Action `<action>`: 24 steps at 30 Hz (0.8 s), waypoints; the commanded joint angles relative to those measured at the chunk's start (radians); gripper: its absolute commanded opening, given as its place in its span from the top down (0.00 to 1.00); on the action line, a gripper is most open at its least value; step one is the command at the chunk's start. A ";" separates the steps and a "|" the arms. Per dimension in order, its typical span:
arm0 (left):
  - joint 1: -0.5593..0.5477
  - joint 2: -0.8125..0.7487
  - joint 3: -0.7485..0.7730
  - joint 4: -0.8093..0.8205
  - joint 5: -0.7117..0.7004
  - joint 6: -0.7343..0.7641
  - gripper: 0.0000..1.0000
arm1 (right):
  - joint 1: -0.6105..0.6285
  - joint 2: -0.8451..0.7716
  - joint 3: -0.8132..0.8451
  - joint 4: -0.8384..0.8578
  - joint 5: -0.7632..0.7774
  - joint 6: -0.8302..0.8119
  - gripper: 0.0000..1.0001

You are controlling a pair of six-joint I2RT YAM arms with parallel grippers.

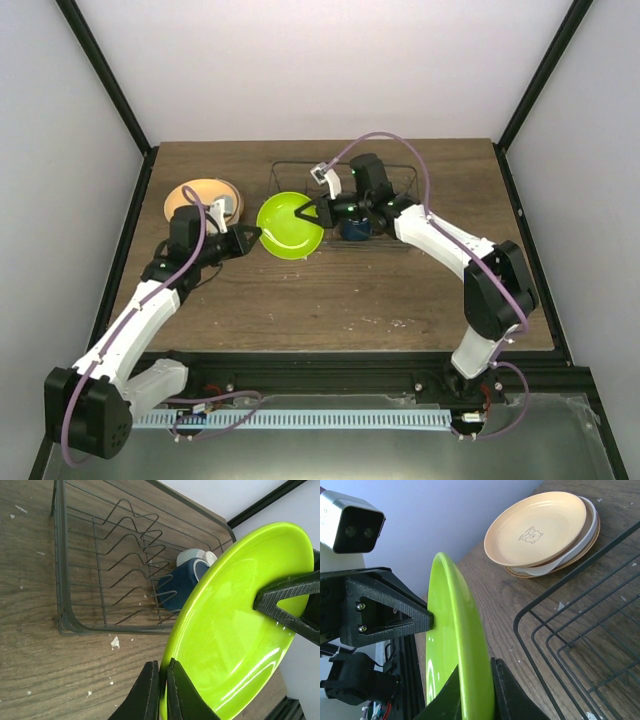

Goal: Load the mixed dishes into the dish rack

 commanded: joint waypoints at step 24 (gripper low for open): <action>-0.004 -0.041 -0.035 -0.019 -0.058 0.057 0.43 | -0.009 0.008 0.150 -0.018 0.666 -0.979 0.99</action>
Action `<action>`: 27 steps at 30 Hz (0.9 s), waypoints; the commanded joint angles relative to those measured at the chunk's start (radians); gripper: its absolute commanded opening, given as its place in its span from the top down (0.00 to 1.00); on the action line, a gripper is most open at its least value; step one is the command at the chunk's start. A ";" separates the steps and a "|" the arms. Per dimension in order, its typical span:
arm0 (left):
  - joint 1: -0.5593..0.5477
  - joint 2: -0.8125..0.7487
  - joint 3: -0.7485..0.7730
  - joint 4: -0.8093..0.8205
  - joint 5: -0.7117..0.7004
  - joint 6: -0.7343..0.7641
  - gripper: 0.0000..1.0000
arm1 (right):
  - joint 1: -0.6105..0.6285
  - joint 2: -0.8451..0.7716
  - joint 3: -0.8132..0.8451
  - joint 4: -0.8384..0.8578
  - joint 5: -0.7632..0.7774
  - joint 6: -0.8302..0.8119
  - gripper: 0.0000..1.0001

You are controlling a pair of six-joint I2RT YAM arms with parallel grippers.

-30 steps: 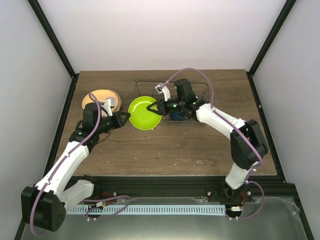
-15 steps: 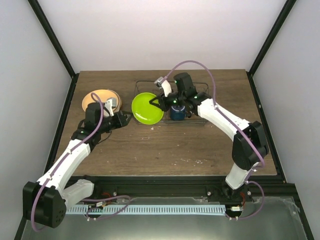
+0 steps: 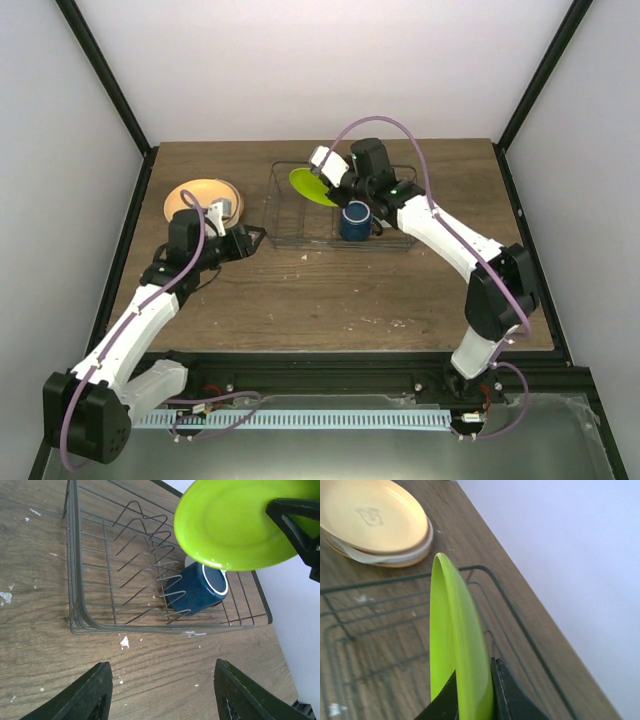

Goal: Load the mixed dishes into the dish rack

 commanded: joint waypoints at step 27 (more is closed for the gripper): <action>0.003 0.106 0.024 0.045 -0.006 0.039 0.40 | -0.062 0.247 0.122 0.185 0.038 -0.580 0.99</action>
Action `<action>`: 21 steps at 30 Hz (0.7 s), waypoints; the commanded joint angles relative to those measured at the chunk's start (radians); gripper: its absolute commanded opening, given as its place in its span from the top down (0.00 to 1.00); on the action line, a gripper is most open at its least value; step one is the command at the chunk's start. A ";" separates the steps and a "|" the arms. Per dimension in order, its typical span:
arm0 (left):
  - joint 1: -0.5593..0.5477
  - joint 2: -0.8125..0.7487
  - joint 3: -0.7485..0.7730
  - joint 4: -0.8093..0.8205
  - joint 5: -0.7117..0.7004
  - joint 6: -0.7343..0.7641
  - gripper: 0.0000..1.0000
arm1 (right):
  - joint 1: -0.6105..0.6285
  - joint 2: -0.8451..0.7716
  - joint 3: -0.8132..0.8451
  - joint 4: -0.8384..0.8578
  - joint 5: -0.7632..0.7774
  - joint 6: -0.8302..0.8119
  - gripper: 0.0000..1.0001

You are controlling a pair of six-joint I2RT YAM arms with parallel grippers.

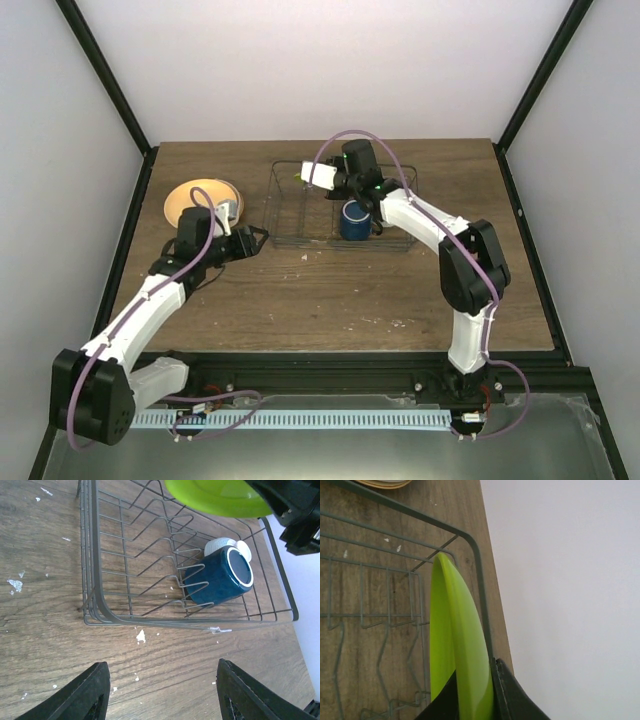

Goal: Load the mixed dishes into the dish rack

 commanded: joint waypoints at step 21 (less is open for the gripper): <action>0.034 0.054 0.018 0.053 0.032 0.016 0.40 | -0.022 0.129 0.163 -0.105 -0.100 -0.021 0.78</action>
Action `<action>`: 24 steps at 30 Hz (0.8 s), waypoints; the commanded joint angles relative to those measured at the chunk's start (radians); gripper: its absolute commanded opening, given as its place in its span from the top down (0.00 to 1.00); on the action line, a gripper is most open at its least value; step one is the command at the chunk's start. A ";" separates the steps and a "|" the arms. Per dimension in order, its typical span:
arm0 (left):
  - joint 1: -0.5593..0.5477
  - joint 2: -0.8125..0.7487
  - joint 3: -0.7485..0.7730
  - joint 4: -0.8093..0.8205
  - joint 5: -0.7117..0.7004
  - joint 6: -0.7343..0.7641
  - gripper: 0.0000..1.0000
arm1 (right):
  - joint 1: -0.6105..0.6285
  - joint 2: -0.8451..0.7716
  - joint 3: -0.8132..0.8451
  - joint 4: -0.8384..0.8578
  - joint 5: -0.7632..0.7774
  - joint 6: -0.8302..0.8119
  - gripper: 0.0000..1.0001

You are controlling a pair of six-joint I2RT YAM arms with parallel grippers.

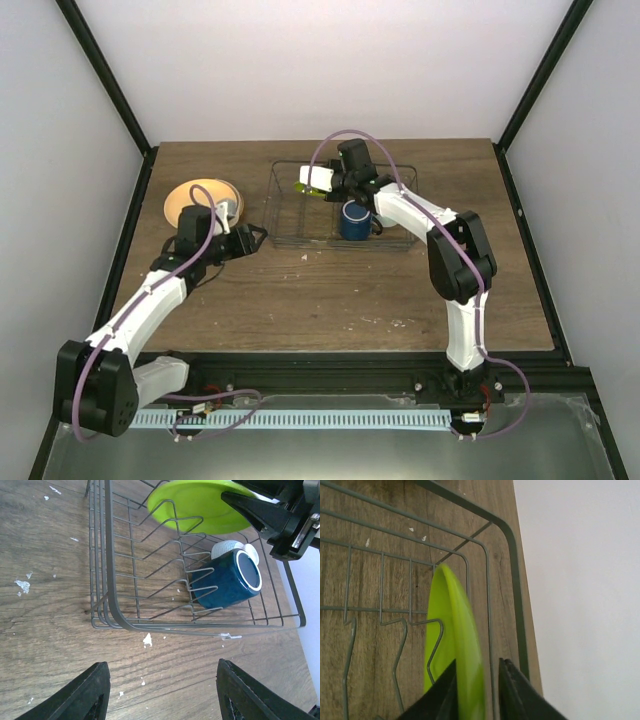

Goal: Load the mixed dishes into the dish rack

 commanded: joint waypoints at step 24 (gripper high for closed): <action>0.371 0.334 0.513 -0.351 -0.334 0.171 0.34 | 0.067 -0.320 -0.089 -0.024 0.142 0.553 0.60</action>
